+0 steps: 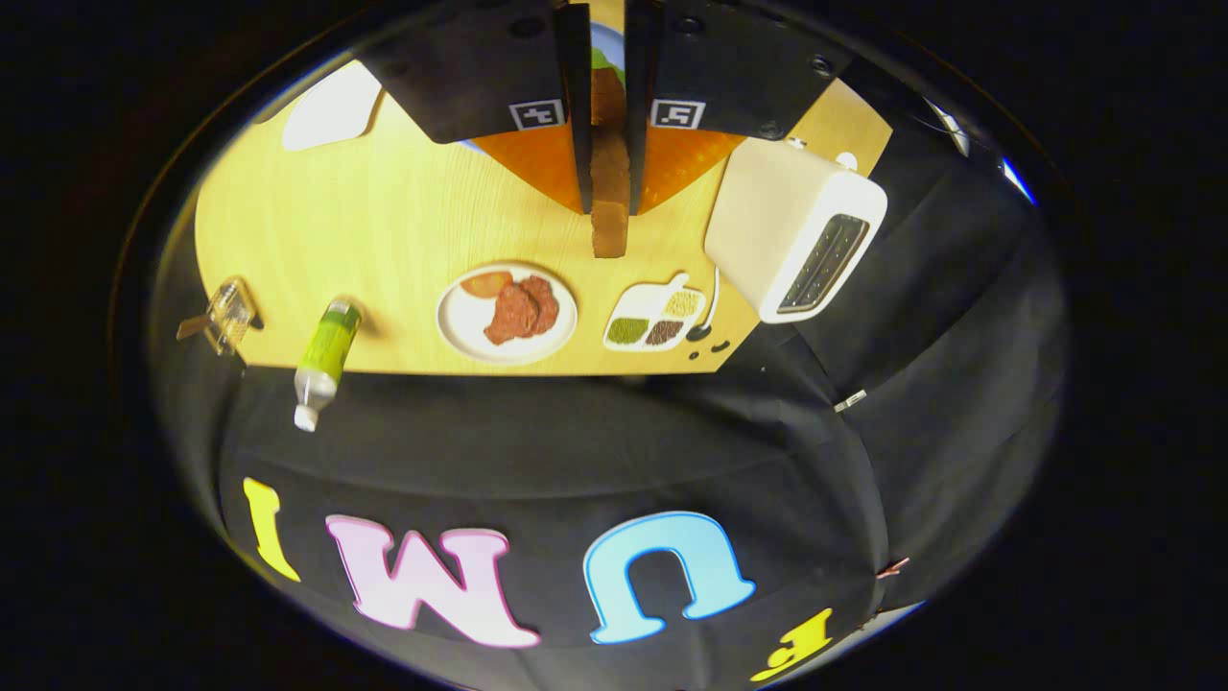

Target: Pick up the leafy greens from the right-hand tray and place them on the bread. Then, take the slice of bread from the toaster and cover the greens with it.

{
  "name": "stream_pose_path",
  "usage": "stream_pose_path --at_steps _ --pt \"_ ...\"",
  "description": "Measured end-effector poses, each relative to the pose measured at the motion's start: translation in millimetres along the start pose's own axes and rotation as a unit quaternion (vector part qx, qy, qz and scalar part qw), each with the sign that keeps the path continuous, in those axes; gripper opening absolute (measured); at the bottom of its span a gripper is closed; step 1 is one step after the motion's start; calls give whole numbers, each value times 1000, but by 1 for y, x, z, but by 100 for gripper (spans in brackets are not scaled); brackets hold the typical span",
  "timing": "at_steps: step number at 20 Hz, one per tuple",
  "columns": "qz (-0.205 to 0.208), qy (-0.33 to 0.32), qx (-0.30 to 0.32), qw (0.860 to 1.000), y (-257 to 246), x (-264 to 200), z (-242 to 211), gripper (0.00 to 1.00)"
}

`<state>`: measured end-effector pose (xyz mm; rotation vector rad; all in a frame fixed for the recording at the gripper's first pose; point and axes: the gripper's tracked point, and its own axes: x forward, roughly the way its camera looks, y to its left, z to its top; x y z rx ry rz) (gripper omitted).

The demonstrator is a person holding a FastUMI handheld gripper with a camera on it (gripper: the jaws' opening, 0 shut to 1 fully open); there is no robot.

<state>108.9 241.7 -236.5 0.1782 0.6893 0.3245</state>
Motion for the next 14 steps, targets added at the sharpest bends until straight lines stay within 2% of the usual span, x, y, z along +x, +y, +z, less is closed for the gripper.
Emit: stream_pose_path --at_steps 8,11,14 --pt "11 24 96 995 -35 11 -61 18" --pt "-2 23 101 995 -53 9 -71 18" --pt "-35 44 116 992 -79 3 -90 20"
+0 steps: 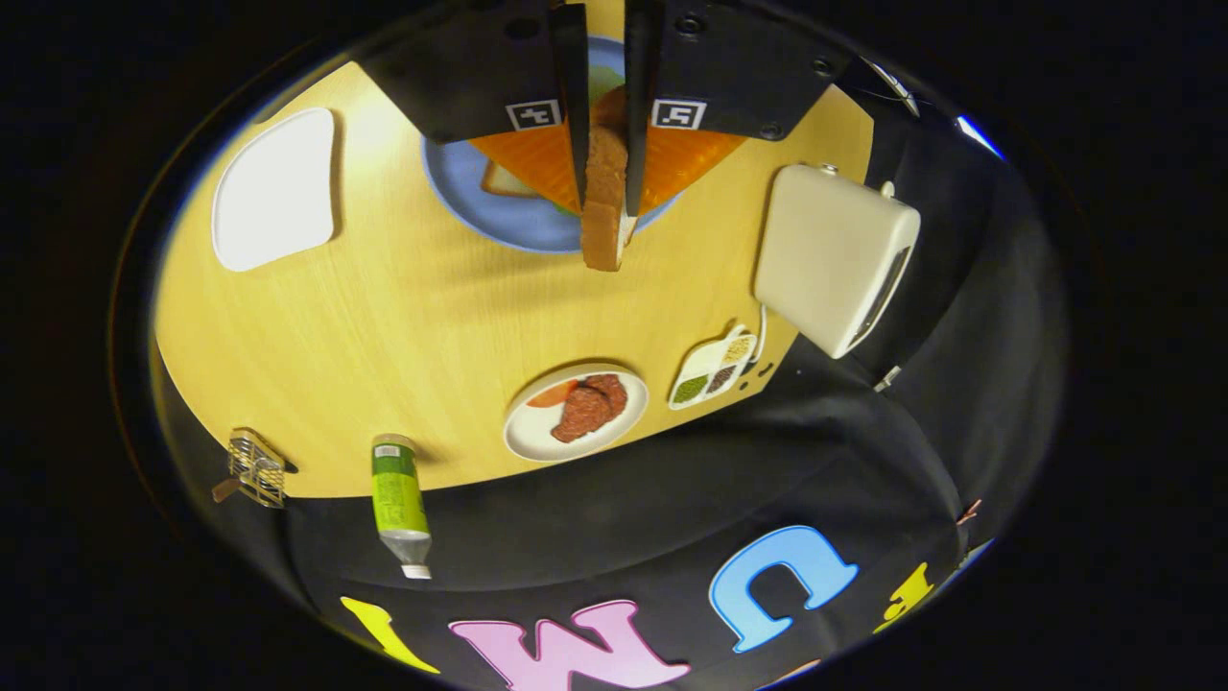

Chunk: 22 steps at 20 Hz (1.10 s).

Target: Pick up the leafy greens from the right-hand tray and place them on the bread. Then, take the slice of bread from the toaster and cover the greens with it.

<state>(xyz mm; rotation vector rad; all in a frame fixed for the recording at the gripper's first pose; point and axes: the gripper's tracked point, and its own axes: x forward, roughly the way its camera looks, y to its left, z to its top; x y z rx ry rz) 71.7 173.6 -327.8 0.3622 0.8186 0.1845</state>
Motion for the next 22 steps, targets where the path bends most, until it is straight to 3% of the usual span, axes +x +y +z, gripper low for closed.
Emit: stream_pose_path --at_steps 2,3,4,7,9,16,22 --pt "-10 11 18 1000 -13 -1 -9 23" --pt "-15 14 21 1000 -18 -3 -14 33" --pt "-19 17 18 1000 -22 -5 -19 38" --pt "-30 25 -8 999 -29 -10 -29 69" --pt "-36 23 -34 999 -33 -16 -33 100" --pt "-48 -36 -94 994 -37 -66 0 99" --pt "-32 -102 -133 985 -31 -125 64 99"
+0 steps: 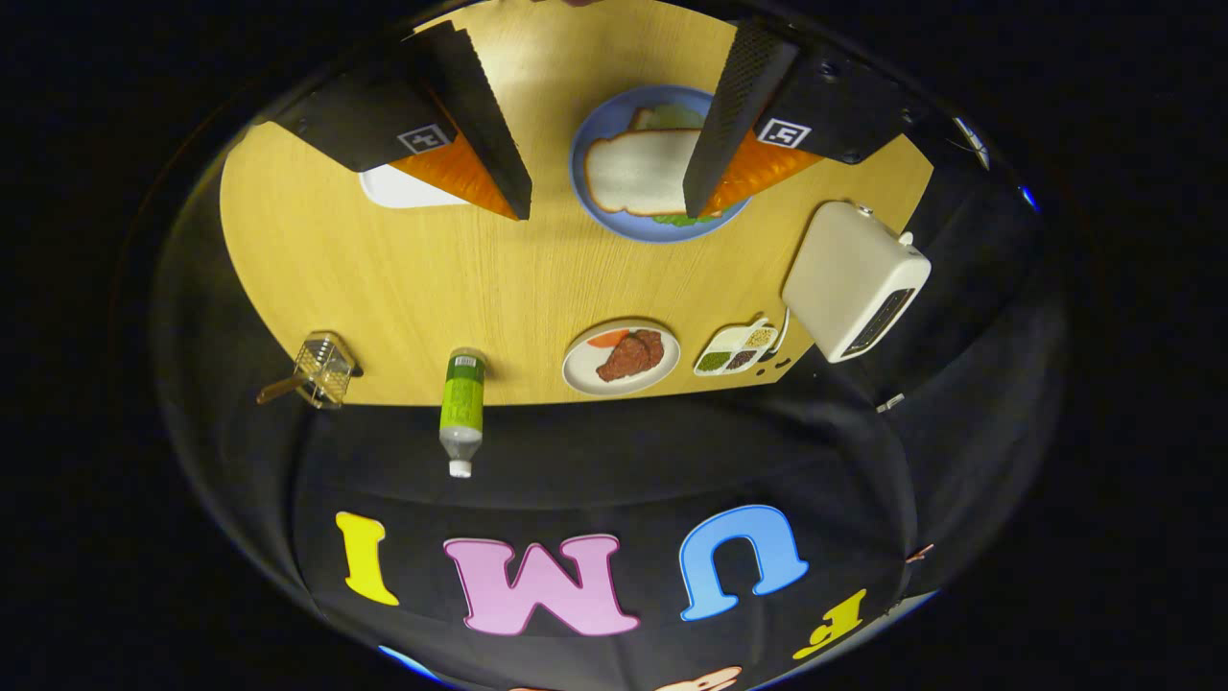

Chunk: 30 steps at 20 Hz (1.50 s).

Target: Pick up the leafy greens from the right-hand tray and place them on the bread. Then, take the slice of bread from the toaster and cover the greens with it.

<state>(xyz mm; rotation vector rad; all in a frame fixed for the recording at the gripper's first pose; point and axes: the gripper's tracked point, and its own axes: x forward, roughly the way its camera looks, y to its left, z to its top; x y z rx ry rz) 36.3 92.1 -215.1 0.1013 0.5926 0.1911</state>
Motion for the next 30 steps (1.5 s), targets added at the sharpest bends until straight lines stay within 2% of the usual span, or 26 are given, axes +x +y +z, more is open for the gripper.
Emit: stream_pose_path --at_steps 4,10,12,16,21,30 --pt "-4 -64 -9 998 -28 -39 63 99" --pt "-28 -172 -35 984 -75 -129 129 99" --pt "-42 -211 -37 976 -90 -163 141 99" --pt "-53 -234 -34 970 -113 -204 135 99" --pt "-43 -231 3 972 -141 -213 130 99" --pt "-9 -238 -1 971 -147 -200 147 99"
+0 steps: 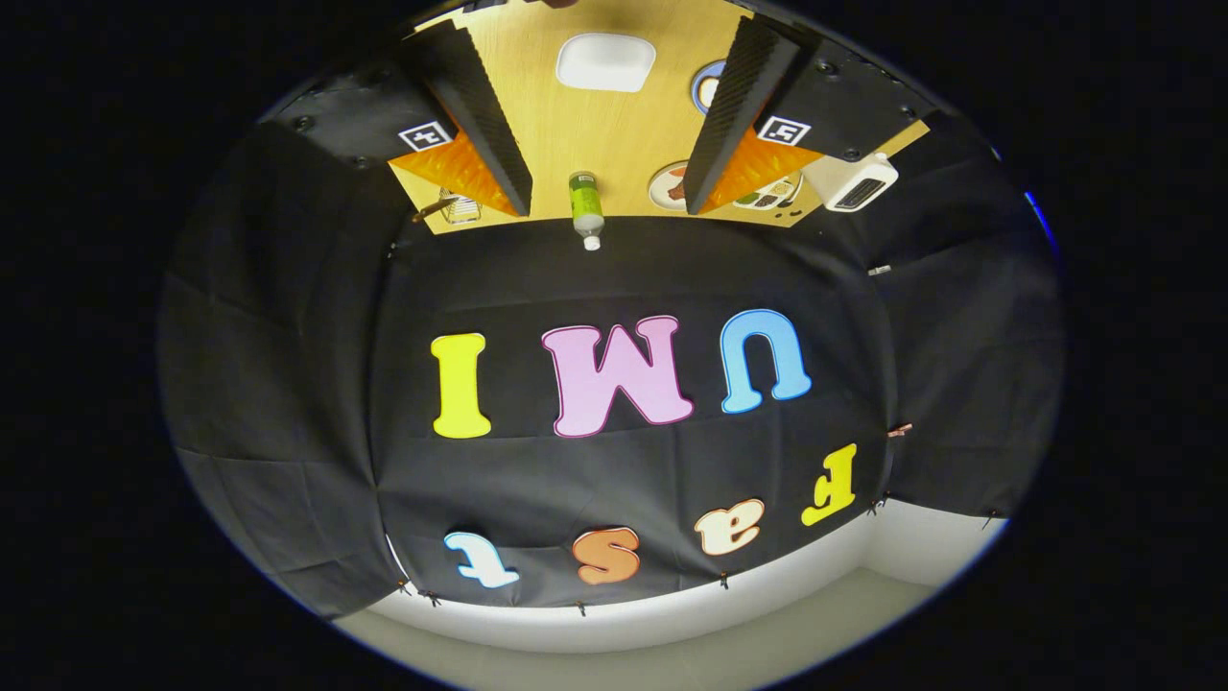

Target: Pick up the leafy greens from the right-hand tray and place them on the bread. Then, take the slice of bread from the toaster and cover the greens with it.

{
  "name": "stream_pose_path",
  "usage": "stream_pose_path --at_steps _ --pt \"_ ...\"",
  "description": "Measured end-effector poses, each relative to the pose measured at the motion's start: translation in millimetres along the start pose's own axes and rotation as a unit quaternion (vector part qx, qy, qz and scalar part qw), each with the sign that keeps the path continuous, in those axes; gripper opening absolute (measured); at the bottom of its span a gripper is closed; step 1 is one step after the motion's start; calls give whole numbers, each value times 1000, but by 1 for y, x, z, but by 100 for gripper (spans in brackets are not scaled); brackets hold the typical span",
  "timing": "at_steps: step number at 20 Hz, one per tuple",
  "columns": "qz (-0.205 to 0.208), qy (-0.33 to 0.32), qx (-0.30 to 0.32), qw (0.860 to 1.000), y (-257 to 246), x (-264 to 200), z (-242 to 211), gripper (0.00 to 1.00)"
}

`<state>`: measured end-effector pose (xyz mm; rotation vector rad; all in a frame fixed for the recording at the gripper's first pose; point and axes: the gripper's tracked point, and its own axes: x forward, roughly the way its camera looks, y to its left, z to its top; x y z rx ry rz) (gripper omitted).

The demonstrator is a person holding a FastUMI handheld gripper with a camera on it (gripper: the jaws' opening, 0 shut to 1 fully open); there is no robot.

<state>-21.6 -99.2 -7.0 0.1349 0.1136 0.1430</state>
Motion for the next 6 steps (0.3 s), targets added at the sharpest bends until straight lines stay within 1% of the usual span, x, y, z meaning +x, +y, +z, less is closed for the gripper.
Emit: stream_pose_path --at_steps 6 --pt "28 24 -2 999 7 12 -23 99"
